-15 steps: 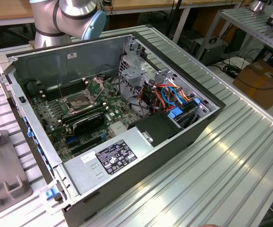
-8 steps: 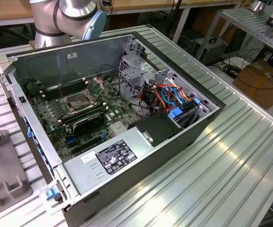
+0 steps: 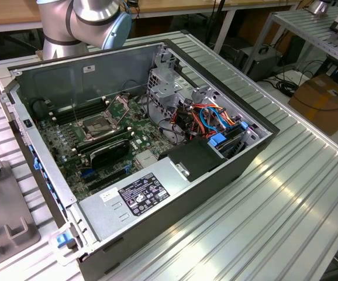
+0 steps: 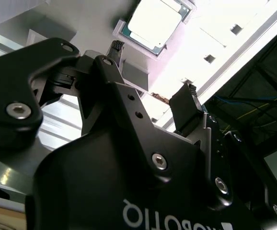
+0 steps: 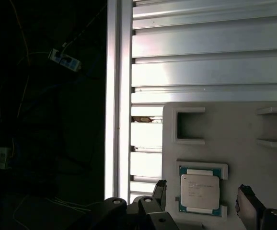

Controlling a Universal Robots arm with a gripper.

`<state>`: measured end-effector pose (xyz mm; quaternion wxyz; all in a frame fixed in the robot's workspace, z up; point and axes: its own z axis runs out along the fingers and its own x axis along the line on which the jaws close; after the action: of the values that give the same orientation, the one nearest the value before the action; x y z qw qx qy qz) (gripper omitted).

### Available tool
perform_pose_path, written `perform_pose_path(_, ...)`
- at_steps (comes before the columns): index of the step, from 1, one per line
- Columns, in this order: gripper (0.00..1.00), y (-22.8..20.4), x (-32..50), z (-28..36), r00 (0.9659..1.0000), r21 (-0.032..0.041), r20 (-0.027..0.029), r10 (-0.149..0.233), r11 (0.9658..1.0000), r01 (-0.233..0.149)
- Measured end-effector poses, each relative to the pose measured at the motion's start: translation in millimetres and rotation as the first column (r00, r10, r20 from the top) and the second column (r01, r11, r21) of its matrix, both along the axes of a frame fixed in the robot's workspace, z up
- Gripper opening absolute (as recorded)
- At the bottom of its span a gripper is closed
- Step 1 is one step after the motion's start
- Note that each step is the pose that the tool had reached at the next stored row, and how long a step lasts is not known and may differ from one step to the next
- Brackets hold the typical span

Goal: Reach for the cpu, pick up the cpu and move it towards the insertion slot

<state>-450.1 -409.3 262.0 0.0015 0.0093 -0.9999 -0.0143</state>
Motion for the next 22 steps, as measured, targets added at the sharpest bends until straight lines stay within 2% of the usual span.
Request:
perform_pose_path(3,0.67,-0.2,-0.1,-1.3,1.0,-0.0002,0.0003,0.0,1.0,0.0)
perform_pose_path(7,0.67,-1.4,0.6,-7.9,1.0,-0.004,0.0005,0.0,1.0,0.0)
perform_pose_path(8,0.67,-1.5,1.4,-10.9,1.0,-0.0051,0.0005,0.005,1.0,-0.005)
perform_pose_path(9,0.67,-1.5,1.6,-14.8,0.9994,-0.0051,0.0006,0.034,0.9994,-0.034)
perform_pose_path(10,0.67,-2.9,1.7,-17.9,0.9989,-0.0051,0.0005,0.046,0.9989,-0.046)
perform_pose_path(12,0.67,-5.1,1.7,-22.2,0.9989,-0.0051,0.0005,0.046,0.9989,-0.046)
perform_pose_path(13,0.67,-9.3,1.7,-28.5,0.9989,-0.005,0.0007,0.046,0.9989,-0.046)
perform_pose_path(14,0.67,-11.7,1.6,-34.0,0.9989,-0.0052,0.0004,0.046,0.9989,-0.046)
perform_pose_path(15,0.67,-12.7,1.7,-36.9,0.9989,-0.0051,0.0005,0.046,0.9989,-0.046)
perform_pose_path(22,0.67,-13.9,1.6,-56.1,0.9989,-0.0051,0.0006,0.046,0.9989,-0.046)
